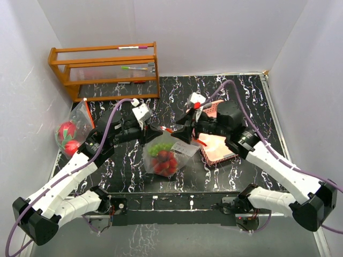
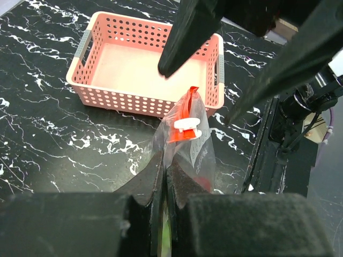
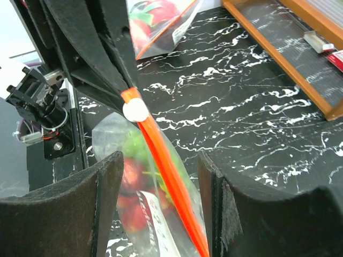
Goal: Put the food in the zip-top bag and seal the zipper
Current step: Zip the zipper food storage bag at the center of the board.
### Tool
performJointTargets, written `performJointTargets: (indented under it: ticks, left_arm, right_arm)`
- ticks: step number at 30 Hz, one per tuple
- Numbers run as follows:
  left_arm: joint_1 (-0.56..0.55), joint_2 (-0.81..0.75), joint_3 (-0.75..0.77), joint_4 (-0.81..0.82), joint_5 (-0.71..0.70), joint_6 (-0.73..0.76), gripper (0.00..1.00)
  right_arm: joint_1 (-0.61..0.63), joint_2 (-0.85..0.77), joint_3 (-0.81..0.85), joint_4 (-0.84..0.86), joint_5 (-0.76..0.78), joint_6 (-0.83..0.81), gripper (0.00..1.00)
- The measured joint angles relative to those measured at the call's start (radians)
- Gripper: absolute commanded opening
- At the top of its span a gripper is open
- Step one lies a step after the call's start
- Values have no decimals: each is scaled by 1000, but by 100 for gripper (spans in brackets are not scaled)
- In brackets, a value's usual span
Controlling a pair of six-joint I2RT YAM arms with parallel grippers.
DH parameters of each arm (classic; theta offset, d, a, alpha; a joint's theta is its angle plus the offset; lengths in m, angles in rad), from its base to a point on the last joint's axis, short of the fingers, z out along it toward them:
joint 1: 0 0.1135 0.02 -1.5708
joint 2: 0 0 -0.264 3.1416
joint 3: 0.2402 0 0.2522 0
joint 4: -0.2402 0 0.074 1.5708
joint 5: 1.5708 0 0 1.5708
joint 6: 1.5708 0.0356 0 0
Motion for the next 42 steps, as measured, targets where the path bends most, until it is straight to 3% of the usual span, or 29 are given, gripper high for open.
performJointTargets:
  ticks: [6,14,28,32,36,42]
  left_arm:
    - [0,1,0,-3,-3,-16,0]
    - [0,10,2,-3,-3,-26,0]
    - [0,-2,2,-13,-2,-24,0]
    - [0,-6,2,-14,-2,-22,0]
    - [0,-11,2,-15,1,-23,0]
    - [0,-21,2,-22,2,-21,0]
  right_arm:
    - [126,48,9,26,126,-42,58]
    - [185,47,11,94,227,-83,56]
    - [218,95,54,108,263,-115,29]
    - [218,104,61,105,255,-115,26]
    - [219,105,66,91,256,-116,9]
    - [221,105,66,87,281,-114,8]
